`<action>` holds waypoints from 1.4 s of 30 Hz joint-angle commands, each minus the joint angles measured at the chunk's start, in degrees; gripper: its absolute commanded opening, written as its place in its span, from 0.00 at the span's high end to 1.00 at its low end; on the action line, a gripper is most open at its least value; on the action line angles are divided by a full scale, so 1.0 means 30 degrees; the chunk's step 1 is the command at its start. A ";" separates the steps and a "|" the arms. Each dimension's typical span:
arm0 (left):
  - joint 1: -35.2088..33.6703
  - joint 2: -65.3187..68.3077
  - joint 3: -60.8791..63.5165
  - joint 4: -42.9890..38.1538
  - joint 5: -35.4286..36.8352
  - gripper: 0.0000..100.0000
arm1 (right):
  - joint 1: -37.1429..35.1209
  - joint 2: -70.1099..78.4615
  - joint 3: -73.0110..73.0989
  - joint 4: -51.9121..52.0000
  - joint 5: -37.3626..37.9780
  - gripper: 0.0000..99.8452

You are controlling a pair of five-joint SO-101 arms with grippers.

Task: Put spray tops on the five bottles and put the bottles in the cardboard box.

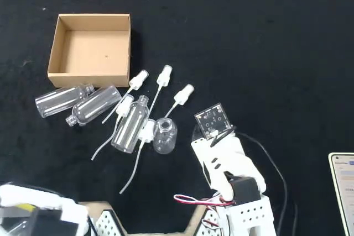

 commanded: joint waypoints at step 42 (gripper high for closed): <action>-0.0601 -0.7795 0.4850 -0.8762 -0.6359 0.69 | -0.0176 -0.1802 -0.0161 0.0088 0.0117 0.85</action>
